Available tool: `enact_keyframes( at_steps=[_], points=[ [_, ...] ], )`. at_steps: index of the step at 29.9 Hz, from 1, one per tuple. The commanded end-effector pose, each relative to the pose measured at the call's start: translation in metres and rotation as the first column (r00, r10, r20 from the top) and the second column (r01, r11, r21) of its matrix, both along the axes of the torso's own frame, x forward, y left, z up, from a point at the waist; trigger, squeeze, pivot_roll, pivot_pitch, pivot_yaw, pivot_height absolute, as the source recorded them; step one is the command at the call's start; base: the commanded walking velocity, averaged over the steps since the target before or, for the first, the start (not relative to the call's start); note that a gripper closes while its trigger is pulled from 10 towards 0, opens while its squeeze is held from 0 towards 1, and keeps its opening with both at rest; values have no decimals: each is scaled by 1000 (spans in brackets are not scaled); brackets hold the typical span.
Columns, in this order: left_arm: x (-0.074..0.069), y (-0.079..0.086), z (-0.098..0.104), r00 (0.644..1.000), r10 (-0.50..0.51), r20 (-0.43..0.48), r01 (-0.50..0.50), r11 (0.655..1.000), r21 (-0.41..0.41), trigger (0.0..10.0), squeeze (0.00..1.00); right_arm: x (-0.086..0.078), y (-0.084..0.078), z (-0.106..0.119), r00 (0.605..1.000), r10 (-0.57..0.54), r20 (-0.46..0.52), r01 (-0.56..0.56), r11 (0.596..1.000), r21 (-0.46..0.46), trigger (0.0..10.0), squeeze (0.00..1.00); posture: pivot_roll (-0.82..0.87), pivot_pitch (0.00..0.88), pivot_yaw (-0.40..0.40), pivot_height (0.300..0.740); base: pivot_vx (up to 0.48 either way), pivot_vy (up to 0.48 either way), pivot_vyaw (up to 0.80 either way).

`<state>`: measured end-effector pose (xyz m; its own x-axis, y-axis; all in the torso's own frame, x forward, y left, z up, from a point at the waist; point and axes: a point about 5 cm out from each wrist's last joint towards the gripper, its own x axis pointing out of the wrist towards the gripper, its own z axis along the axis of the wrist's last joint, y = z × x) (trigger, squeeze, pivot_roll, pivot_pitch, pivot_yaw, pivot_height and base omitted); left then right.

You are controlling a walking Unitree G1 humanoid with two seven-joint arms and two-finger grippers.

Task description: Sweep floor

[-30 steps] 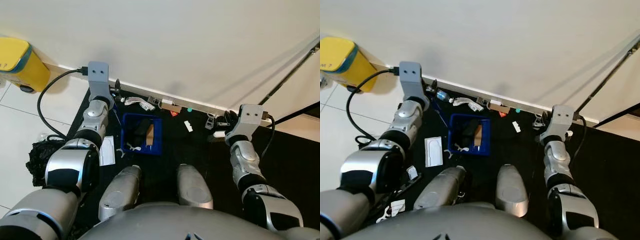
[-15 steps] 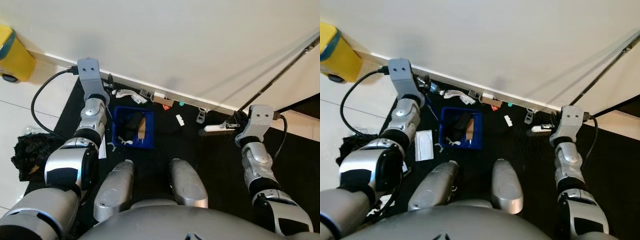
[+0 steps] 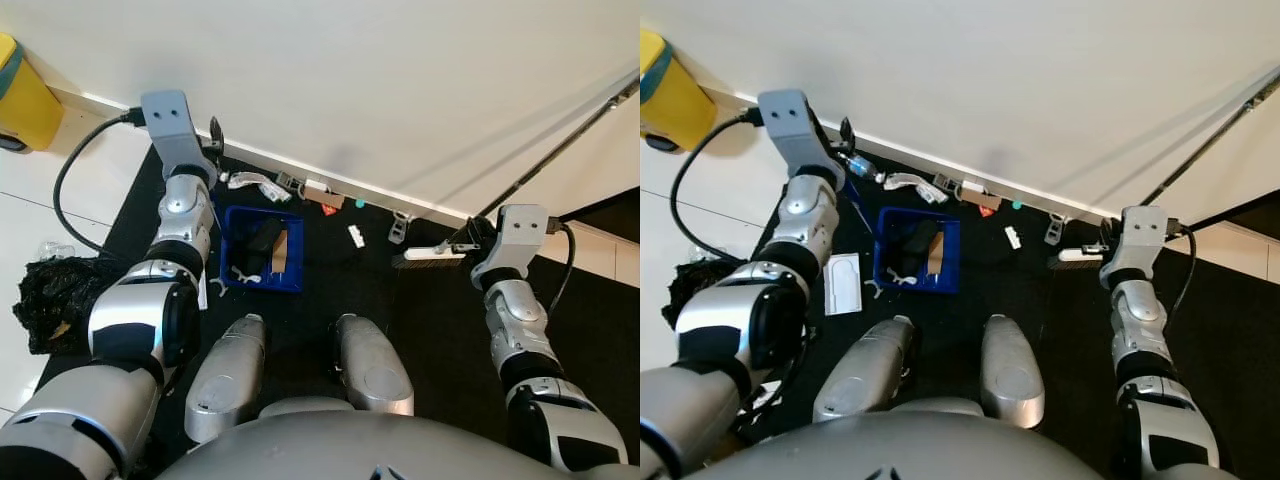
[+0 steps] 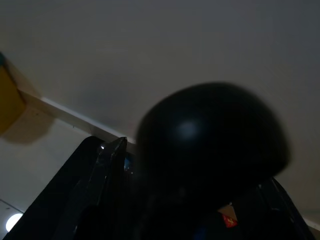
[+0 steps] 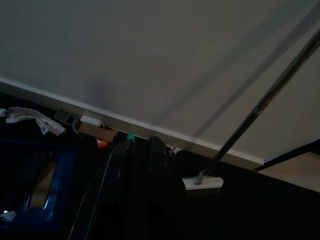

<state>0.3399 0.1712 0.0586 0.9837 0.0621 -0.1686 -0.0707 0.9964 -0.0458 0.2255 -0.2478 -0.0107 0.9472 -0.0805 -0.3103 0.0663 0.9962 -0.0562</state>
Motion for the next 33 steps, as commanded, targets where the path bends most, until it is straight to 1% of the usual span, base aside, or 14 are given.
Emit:
enact_keyframes(
  at_steps=[1,3,4,5,6,7,9,11,21,28,29,30,32,33],
  points=[
    [0,-6,-1,1000,-28,0,28,1000,6,10000,0,-5,1,-5,1000,4,-29,-4,1000,-2,10000,0,-113,121,-139,740,0,0,0],
    [0,-9,-1,998,-56,-5,56,997,50,10000,0,-4,4,-5,1000,5,-27,-5,1000,2,10000,0,-114,122,-137,740,0,0,0],
    [0,-9,-1,998,-56,-5,56,997,50,10000,0,-4,4,-5,1000,5,-27,-5,1000,2,10000,0,-114,122,-137,740,0,0,0],
    [-1,-12,-2,997,-81,-10,82,992,95,10000,0,-4,4,-4,1000,6,-26,-5,1000,4,10000,0,-114,122,-137,740,0,0,0],
    [-1,-13,-3,996,-92,-14,93,989,112,8078,0,-4,4,-4,1000,4,-25,-4,1000,5,10000,0,-115,122,-135,740,0,0,0],
    [-2,-13,-3,995,-102,-18,103,986,128,5725,0,-4,3,-4,1000,2,-25,-2,1000,5,10000,0,-115,121,-134,740,0,0,0],
    [-2,-14,-4,994,-107,-21,109,984,137,5725,0,-4,3,-4,1000,1,-25,-1,1000,6,10000,0,-115,121,-134,740,0,0,0],
    [-3,-13,-5,993,-113,-27,115,982,150,0,0,-5,2,-4,1000,-4,-27,4,1000,6,10000,0,-117,122,-131,740,0,0,0],
    [-7,-11,-10,990,-133,-50,141,967,212,0,0,-6,3,-6,999,-13,-32,14,1000,11,10000,0,-109,122,-125,740,0,0,0],
    [-12,1,-14,991,-118,-65,131,947,292,0,0,-2,10,-7,999,-17,-31,18,999,28,10000,0,-73,115,-99,740,0,0,0],
    [-12,2,-15,991,-117,-63,130,944,304,7176,0,-1,11,-7,999,-17,-30,18,999,30,10000,0,-73,115,-99,740,0,0,0],
    [-12,2,-14,992,-116,-58,129,942,310,10000,0,0,12,-7,999,-17,-28,18,999,33,10000,0,-67,112,-93,740,0,0,0],
    [-10,2,-10,993,-111,-36,117,945,307,10000,0,1,14,-7,999,-20,-26,21,999,38,10000,0,-58,107,-85,740,0,0,0],
    [-8,2,-7,995,-101,-21,103,954,282,10000,0,2,15,-7,999,-23,-26,24,999,40,10000,0,-48,101,-77,740,0,0,0]
  ],
)
